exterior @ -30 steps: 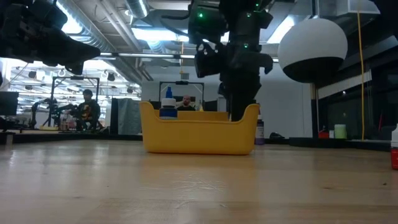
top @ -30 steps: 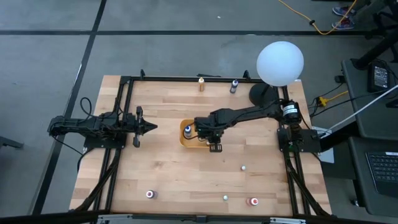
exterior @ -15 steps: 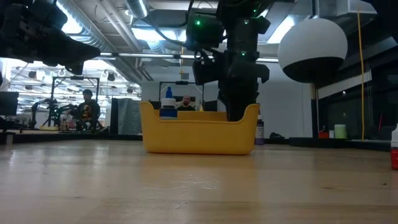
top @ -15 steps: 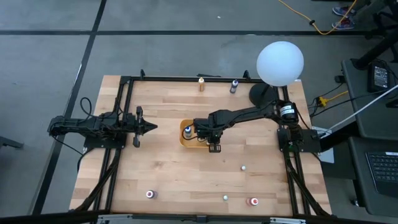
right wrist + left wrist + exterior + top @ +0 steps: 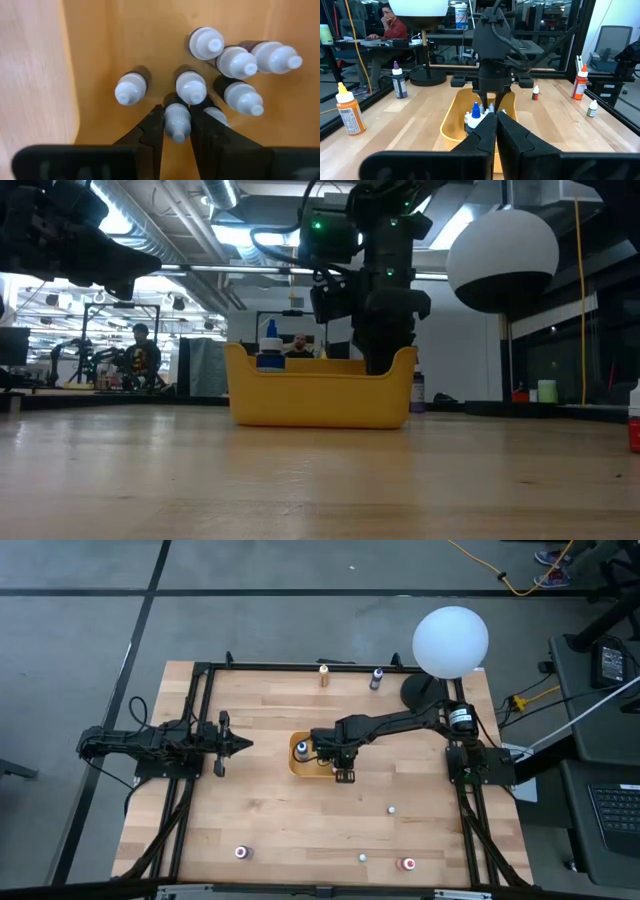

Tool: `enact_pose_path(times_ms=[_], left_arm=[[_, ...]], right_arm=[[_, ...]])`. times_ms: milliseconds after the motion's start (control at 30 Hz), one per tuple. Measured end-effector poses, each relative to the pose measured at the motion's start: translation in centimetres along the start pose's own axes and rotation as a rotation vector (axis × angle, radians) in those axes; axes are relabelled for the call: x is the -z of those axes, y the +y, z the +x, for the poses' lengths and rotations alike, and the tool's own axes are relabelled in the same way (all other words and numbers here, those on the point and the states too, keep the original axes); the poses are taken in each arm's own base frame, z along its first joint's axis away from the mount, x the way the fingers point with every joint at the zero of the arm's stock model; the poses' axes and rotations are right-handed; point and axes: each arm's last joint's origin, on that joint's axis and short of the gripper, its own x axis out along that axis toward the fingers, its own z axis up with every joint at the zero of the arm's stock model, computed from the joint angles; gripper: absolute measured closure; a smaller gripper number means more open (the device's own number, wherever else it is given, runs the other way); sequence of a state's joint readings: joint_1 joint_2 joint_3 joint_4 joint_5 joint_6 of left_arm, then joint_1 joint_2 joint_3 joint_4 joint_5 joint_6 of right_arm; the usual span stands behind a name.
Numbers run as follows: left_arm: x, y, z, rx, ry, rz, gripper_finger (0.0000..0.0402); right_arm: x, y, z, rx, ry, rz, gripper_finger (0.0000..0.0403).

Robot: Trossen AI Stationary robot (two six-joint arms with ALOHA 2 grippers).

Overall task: Pick & Place food coloring
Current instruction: Put the black food coloring bottle into the yellow bin, then put the red food coloring bottle into the yellow bin

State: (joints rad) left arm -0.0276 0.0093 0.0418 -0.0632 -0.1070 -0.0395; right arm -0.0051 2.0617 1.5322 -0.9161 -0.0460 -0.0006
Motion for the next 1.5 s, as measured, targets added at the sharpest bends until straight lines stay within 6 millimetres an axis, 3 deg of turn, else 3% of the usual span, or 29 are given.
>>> enact_pose_path(times_ms=[667,900,1200,1333,1500], left_arm=[[0.0,0.0,0.0,0.000,0.000,0.000,0.0393],[0.0,0.0,0.0,0.000,0.000,0.000,0.0393],[0.0,0.0,0.0,0.000,0.000,0.000,0.0394],[0.0,0.0,0.0,0.000,0.000,0.000,0.0395],[0.0,0.0,0.0,0.000,0.000,0.000,0.0391]], right_arm=[[0.1,0.0,0.8,-0.017,0.030,0.048,0.0254],[0.5,0.1,-0.7,-0.018,0.029,0.053,0.0245],[-0.8,0.3,-4.8,-0.018,-0.011,0.036,0.0244],[-1.1,0.6,-8.5,0.054,-0.065,0.011,0.0244],[0.8,1.6,-13.6,0.141,-0.144,0.025,0.0244]])
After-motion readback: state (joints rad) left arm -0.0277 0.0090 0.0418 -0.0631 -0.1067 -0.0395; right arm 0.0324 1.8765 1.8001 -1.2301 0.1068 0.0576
